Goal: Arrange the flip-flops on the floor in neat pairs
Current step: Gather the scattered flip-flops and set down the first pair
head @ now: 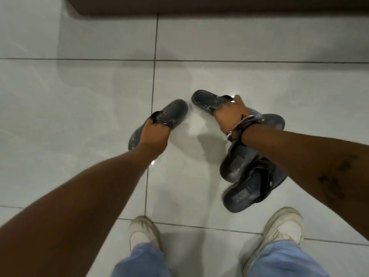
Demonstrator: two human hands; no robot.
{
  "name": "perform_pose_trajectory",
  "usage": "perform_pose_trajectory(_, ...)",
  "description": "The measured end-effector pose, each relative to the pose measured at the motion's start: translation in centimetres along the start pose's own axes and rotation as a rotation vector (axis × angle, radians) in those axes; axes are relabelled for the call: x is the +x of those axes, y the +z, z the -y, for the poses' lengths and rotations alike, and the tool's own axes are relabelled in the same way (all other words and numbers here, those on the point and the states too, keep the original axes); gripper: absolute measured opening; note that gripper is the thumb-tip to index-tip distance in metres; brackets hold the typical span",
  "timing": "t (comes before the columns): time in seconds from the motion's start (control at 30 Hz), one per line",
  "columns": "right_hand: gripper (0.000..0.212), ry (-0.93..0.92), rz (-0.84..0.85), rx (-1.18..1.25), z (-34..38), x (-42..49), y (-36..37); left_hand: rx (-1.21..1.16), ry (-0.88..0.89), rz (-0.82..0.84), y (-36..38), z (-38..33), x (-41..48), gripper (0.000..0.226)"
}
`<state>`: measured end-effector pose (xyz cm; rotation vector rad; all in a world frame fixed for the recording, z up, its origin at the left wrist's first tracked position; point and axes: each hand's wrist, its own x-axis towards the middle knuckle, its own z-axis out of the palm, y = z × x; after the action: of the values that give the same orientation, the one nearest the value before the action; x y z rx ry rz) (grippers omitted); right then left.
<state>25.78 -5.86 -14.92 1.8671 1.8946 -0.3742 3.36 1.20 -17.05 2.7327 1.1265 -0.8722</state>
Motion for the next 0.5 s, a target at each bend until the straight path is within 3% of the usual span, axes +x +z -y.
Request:
perform_pose_trajectory(0.2,0.017,0.019,-0.019,0.099,5.1,2.3,-2.4,-0.358,-0.278,0.066,1.2,-0.7,-0.4,0.013)
perform_pose_trajectory(0.33,0.011,0.225,-0.043,0.384,8.2,2.1,-1.8,-0.459,-0.295,0.05,2.3,-0.8,-0.5,0.007)
perform_pose_trajectory(0.5,0.006,0.491,0.044,0.656,12.1,1.9,0.7,-0.585,-0.328,0.043,2.9,-1.1,0.1,0.01)
